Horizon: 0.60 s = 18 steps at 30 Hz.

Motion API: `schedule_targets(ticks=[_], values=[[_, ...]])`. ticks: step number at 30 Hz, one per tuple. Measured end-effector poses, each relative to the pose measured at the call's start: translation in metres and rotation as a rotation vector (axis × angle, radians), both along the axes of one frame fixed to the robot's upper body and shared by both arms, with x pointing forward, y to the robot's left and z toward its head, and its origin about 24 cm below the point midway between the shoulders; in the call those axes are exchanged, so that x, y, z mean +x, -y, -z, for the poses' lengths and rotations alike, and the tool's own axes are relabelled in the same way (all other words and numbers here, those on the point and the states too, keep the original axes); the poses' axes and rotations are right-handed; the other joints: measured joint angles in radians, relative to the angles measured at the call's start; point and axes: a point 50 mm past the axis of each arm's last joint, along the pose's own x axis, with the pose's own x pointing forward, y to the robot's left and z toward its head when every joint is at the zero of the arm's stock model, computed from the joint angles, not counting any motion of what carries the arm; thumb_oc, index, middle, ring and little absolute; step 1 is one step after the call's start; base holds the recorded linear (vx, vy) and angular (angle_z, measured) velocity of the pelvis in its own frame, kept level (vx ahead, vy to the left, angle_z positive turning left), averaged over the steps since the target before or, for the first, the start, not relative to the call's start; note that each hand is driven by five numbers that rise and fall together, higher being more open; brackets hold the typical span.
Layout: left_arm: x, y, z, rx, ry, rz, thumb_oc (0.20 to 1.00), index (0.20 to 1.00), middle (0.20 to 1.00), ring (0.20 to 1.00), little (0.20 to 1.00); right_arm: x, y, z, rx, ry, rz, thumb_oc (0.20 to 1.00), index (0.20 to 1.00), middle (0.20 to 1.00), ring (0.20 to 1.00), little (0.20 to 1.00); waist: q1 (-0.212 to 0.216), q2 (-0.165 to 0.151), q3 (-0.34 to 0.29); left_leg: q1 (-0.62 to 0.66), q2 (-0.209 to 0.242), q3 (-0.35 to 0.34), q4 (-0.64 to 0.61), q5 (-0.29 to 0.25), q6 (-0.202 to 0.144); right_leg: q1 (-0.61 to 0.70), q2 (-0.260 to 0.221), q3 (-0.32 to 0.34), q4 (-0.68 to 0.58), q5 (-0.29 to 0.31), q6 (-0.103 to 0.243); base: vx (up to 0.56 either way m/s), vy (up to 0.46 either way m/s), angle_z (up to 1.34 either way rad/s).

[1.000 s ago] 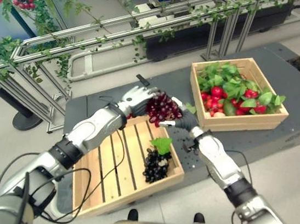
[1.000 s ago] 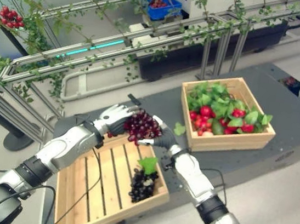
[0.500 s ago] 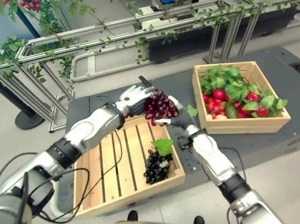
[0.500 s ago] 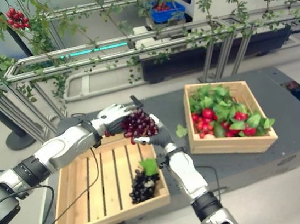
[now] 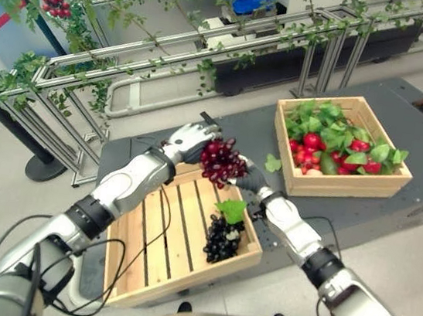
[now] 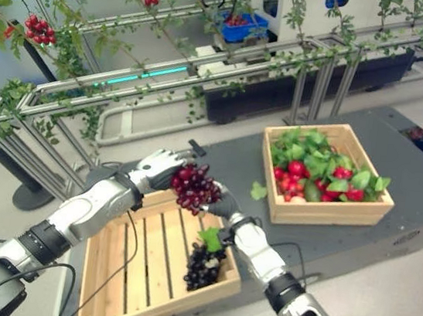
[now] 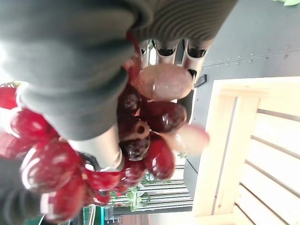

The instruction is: Pick up the fruits from the basket on one side to the basket on the other side

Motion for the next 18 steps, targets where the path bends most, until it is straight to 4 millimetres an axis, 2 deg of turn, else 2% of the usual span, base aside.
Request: schedule_targets(ticks=[14,16,17,18], values=[[-0.0004,0.0040,-0.0002,-0.045,-0.012,0.005,0.200,0.200,0.200,0.200,0.200,-0.0009,0.0009,0.0042,-0.011,-0.015,0.003,0.200,0.200,0.200,0.200,0.200,0.000,0.000,0.000,0.000,0.000,-0.003,0.000,0.000,0.000,0.001,0.000,-0.003,0.000,-0.001,0.000,0.00,0.000,0.00],[-0.0004,0.0041,-0.0004,-0.053,-0.012,0.004,0.291,0.291,0.291,0.291,0.291,-0.0014,0.0003,0.0050,-0.014,-0.017,-0.001,0.200,0.200,0.200,0.200,0.200,0.000,0.000,0.000,0.000,0.000,-0.003,0.000,0.000,0.000,0.002,0.001,-0.003,0.000,-0.001,0.000,0.00,0.000,0.00],[-0.0004,0.0043,-0.0006,-0.056,-0.009,0.004,0.451,0.451,0.451,0.451,0.451,-0.0019,-0.0002,0.0057,-0.016,-0.020,-0.004,0.200,0.200,0.200,0.200,0.200,0.000,0.000,0.000,0.000,0.000,-0.003,0.000,0.000,0.000,0.002,0.001,-0.003,0.000,-0.001,0.000,0.00,0.000,0.00],[-0.0004,0.0043,-0.0007,-0.057,-0.007,0.004,0.492,0.492,0.492,0.492,0.492,-0.0021,-0.0002,0.0060,-0.017,-0.021,-0.005,0.200,0.200,0.200,0.200,0.200,0.000,0.000,0.000,0.000,0.000,-0.003,0.000,0.000,0.000,0.002,0.001,-0.003,0.000,-0.001,0.000,0.00,0.000,0.00]])
